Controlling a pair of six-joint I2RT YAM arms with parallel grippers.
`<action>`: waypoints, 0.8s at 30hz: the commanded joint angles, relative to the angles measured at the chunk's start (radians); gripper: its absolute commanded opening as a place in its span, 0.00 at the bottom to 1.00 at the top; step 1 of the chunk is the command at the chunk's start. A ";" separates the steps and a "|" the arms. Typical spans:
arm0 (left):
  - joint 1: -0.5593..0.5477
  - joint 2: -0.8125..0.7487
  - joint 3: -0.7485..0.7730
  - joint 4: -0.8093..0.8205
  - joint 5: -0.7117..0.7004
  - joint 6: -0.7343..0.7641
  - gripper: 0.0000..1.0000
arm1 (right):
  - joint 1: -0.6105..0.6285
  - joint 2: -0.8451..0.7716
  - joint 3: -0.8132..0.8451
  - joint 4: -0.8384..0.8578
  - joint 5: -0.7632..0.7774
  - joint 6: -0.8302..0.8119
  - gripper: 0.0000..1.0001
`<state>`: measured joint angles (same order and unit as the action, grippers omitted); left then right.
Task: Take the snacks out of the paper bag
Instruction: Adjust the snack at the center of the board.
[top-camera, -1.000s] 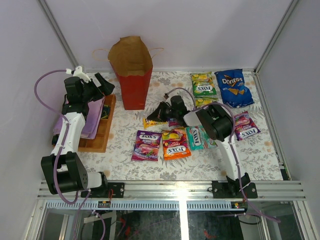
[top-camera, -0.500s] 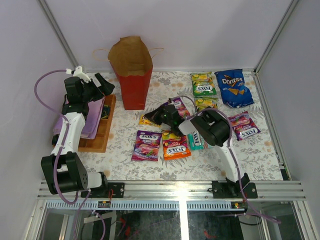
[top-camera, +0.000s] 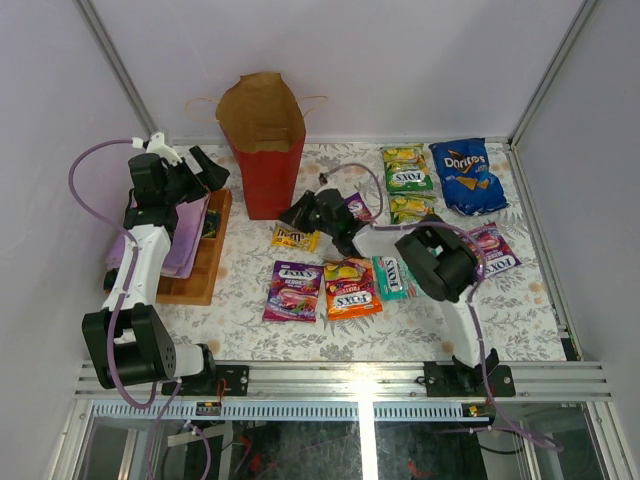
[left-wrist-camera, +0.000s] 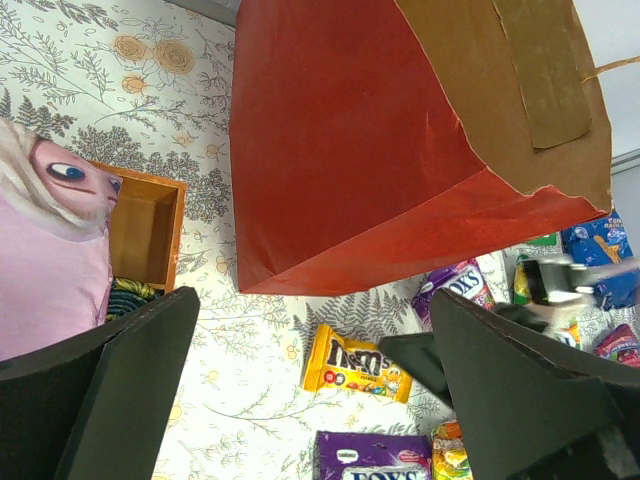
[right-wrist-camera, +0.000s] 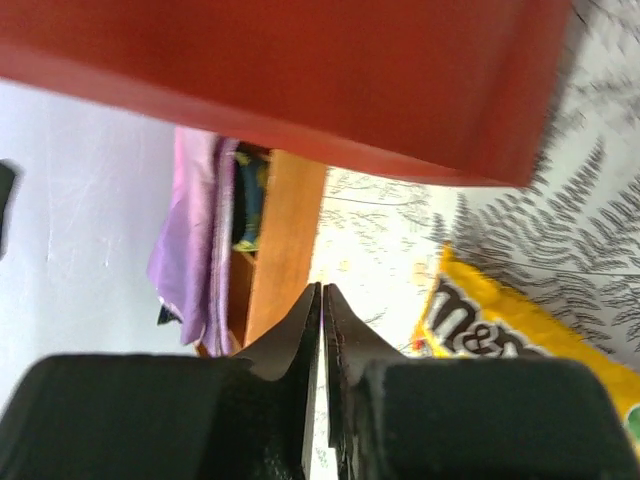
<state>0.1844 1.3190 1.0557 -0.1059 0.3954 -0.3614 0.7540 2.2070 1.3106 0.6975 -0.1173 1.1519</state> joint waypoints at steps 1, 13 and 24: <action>0.007 -0.015 0.000 0.032 -0.004 0.019 1.00 | -0.002 -0.245 0.002 -0.170 0.031 -0.335 0.14; 0.007 -0.016 -0.002 0.035 0.005 0.016 1.00 | -0.096 -0.290 0.054 -0.754 0.296 -1.061 0.99; 0.007 0.002 0.001 0.042 0.018 0.011 1.00 | -0.130 -0.226 0.075 -0.887 0.403 -1.125 0.99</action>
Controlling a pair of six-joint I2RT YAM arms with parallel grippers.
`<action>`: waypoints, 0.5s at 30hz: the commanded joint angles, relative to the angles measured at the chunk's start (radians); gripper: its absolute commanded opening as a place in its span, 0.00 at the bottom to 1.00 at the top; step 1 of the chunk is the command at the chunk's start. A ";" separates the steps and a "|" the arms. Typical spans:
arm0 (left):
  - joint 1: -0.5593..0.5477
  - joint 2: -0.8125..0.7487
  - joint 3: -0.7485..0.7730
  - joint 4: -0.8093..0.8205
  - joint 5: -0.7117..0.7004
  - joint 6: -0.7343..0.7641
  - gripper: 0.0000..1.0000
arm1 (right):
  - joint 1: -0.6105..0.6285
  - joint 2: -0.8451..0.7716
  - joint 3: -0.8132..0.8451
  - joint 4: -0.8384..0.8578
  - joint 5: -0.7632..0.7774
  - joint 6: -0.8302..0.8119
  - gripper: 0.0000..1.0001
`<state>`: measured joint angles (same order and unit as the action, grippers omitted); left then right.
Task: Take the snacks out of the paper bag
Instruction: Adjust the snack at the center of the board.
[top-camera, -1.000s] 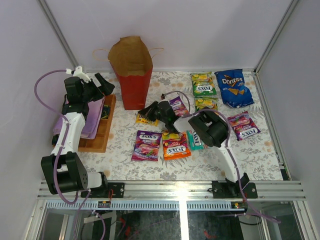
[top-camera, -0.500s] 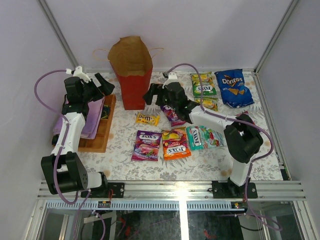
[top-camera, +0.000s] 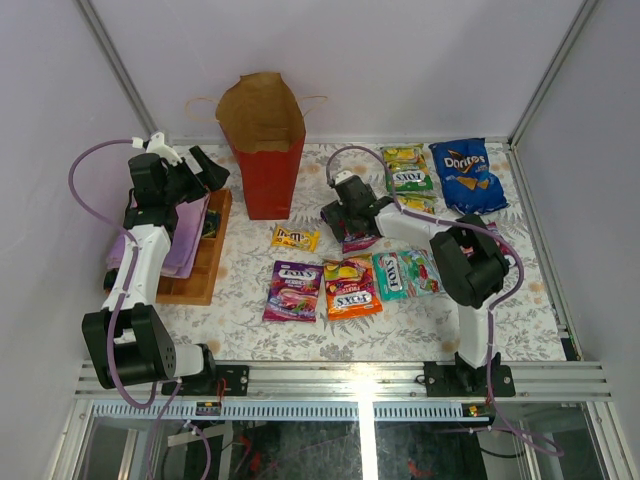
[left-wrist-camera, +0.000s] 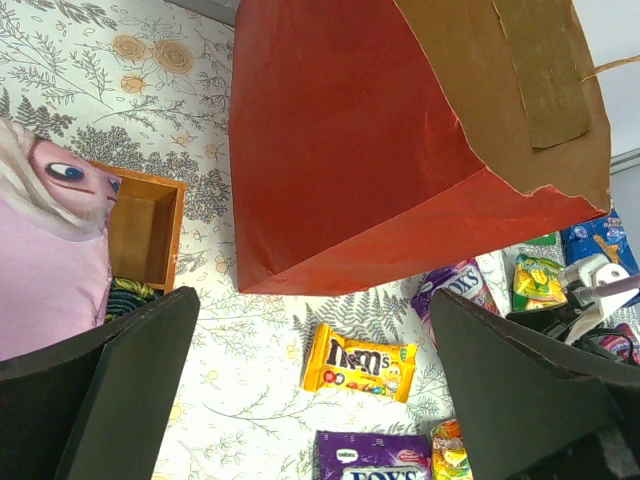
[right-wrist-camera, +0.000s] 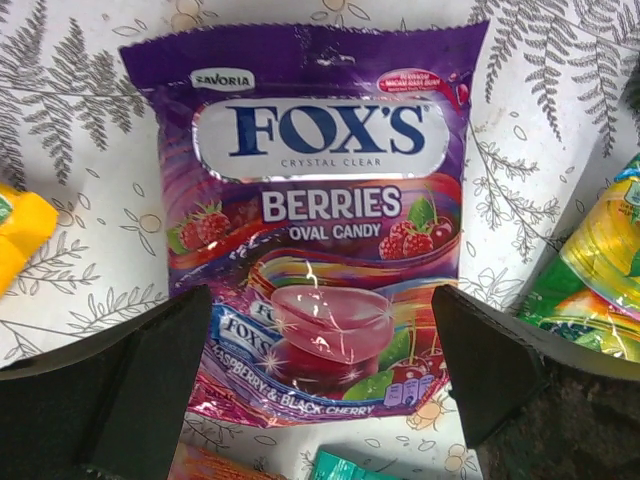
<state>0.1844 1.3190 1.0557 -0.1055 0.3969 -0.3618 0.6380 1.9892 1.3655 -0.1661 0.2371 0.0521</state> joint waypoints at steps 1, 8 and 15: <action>0.006 0.003 0.001 0.042 0.016 0.011 1.00 | -0.015 0.005 0.021 -0.025 0.040 -0.015 0.99; 0.006 -0.005 -0.001 0.038 0.006 0.016 1.00 | -0.027 0.101 0.083 -0.068 0.029 0.170 1.00; 0.007 0.002 0.003 0.035 0.009 0.015 1.00 | -0.042 0.133 0.121 -0.102 0.035 0.483 0.99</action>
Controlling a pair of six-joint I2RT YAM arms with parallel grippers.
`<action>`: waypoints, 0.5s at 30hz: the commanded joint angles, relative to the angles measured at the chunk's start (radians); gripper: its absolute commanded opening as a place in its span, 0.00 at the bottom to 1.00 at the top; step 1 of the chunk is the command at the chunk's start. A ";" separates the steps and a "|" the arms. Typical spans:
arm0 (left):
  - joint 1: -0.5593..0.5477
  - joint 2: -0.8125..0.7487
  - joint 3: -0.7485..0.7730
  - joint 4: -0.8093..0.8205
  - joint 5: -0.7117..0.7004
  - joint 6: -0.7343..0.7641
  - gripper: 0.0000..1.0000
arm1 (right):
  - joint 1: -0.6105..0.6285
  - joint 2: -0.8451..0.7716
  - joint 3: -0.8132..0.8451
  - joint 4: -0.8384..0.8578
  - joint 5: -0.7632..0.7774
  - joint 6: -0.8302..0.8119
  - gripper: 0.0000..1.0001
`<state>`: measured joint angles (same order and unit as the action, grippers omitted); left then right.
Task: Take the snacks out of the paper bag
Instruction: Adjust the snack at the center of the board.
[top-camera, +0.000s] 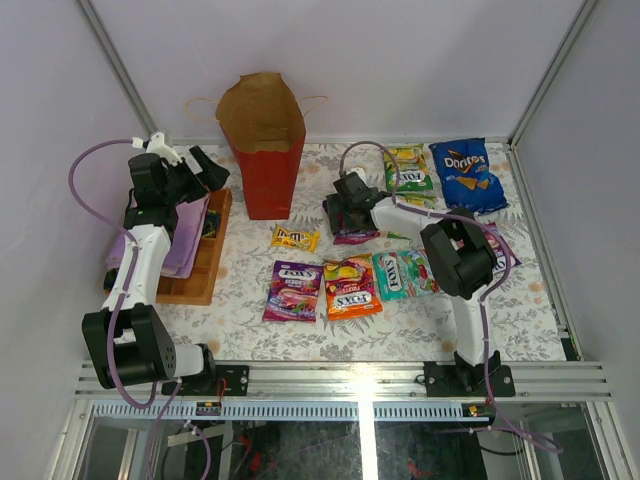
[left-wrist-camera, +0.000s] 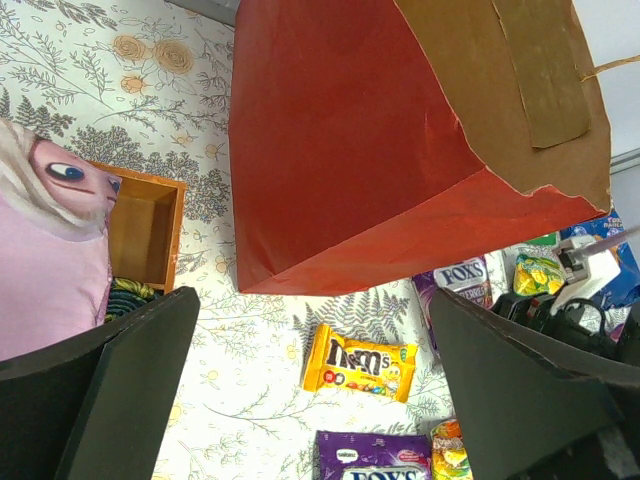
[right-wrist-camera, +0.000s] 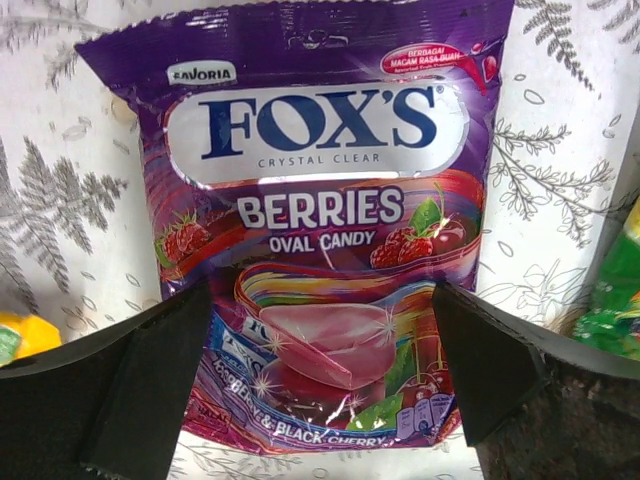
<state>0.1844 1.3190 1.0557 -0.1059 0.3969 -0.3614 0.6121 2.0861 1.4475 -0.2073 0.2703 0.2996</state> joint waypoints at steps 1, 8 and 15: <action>0.007 0.000 0.003 0.034 0.007 0.015 1.00 | -0.018 0.041 0.048 -0.078 0.002 0.286 0.99; 0.007 -0.001 0.004 0.033 0.004 0.017 1.00 | -0.018 0.018 0.021 -0.122 0.020 0.458 0.99; 0.007 -0.007 0.002 0.035 0.003 0.016 1.00 | -0.017 -0.086 -0.073 -0.084 0.026 0.481 0.98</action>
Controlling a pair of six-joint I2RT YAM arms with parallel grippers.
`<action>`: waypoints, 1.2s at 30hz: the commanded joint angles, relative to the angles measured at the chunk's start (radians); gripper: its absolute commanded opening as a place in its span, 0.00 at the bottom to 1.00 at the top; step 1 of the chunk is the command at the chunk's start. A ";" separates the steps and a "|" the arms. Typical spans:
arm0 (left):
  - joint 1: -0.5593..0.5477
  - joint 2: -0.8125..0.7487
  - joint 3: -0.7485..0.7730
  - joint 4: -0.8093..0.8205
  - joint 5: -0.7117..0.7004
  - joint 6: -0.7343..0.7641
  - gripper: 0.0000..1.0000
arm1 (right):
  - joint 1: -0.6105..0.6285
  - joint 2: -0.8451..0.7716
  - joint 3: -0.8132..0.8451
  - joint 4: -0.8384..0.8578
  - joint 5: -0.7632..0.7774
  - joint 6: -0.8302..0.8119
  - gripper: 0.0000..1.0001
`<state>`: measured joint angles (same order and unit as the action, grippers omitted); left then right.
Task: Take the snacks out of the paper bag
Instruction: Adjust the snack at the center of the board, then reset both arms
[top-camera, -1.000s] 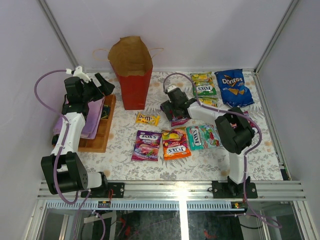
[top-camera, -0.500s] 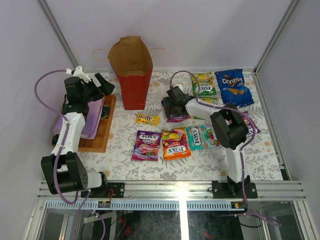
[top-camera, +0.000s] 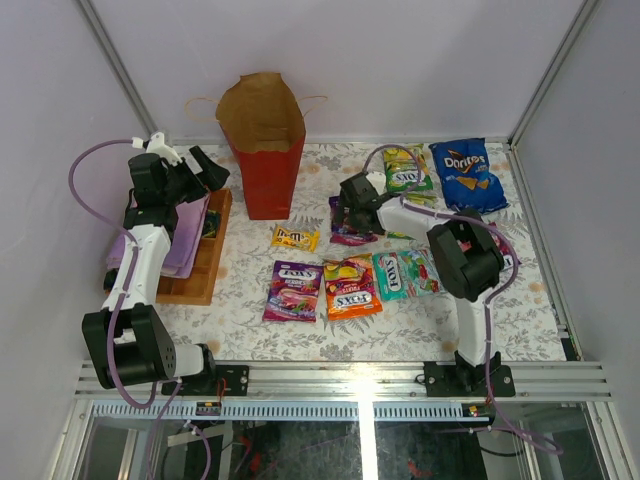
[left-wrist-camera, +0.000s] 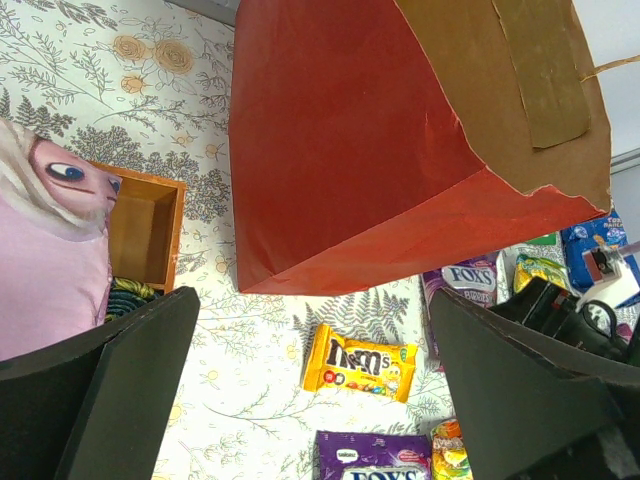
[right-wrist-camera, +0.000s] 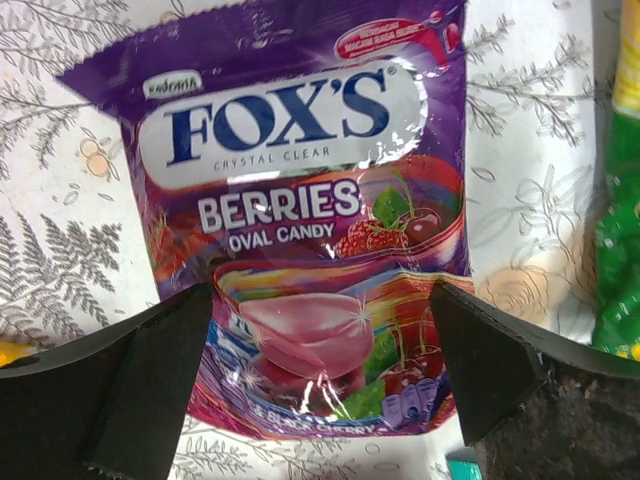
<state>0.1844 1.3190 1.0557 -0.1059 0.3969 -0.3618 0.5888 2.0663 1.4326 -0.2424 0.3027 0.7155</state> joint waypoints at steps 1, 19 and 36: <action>0.006 -0.009 0.001 0.037 0.001 0.017 1.00 | 0.007 -0.094 -0.069 -0.027 -0.013 0.047 0.98; -0.013 -0.098 -0.036 0.091 -0.006 0.008 0.99 | 0.006 -0.837 -0.678 0.441 0.016 -0.118 0.99; -0.138 -0.274 -0.165 0.248 -0.174 0.068 1.00 | 0.007 -0.919 -0.718 0.383 0.150 -0.203 0.99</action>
<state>0.0456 1.0592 0.9165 0.0212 0.2596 -0.3088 0.5903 1.1664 0.6968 0.1101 0.3862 0.5457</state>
